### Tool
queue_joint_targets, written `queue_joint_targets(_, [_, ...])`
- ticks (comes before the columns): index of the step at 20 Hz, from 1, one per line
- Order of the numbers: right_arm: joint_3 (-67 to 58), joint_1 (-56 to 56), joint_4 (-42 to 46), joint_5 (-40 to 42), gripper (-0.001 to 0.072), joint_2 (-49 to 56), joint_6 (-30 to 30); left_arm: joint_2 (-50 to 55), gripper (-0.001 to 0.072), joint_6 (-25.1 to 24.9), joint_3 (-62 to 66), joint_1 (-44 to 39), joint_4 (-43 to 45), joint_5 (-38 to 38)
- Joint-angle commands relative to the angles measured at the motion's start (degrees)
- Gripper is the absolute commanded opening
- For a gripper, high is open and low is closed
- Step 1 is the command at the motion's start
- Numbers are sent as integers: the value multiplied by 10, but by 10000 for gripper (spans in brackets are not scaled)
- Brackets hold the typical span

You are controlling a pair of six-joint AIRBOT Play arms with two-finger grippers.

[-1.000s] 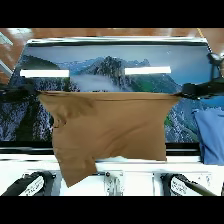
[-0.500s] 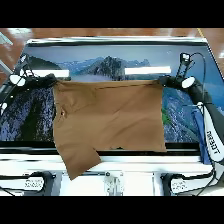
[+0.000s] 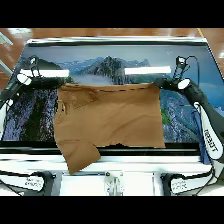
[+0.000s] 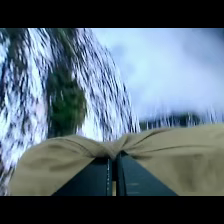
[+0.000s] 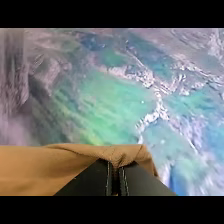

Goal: Fold the shirts.

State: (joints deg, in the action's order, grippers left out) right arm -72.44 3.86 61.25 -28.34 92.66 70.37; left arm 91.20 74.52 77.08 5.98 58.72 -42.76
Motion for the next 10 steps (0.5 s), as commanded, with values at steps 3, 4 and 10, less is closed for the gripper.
queue_joint_targets(3, [0,30,52,-291,67,-40,43,-20,42,43,16,47,50,-300])
queue_joint_targets(4, [1,30,72,-341,67,-34,56,-16,42,49,2,51,49,-337])
queue_joint_targets(10, [1,20,74,-397,68,10,123,-15,42,63,-131,48,49,-334])
